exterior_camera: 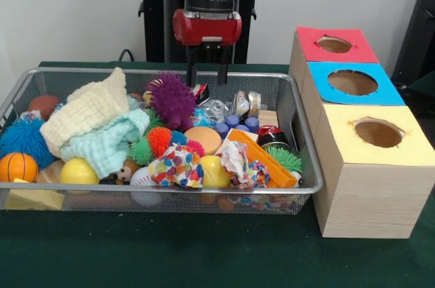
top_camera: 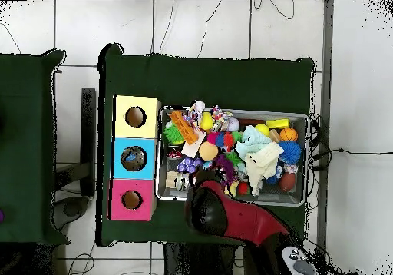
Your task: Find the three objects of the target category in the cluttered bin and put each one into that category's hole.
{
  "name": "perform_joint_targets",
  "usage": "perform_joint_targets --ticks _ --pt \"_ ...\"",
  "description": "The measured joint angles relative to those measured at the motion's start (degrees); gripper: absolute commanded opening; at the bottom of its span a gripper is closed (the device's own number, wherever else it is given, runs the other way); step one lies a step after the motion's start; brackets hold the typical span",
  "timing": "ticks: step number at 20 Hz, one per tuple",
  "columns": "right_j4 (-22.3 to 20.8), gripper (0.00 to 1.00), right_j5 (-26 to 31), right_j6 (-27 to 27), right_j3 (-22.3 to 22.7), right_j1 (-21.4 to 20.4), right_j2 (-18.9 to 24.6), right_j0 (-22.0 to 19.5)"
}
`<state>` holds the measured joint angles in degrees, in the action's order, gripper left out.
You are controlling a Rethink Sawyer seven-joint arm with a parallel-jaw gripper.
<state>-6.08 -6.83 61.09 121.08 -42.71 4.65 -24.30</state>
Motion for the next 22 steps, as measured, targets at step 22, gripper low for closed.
perform_joint_targets --ticks 22 --pt "0.5 1.00 -6.1 0.0 0.0 6.8 0.0 0.8"
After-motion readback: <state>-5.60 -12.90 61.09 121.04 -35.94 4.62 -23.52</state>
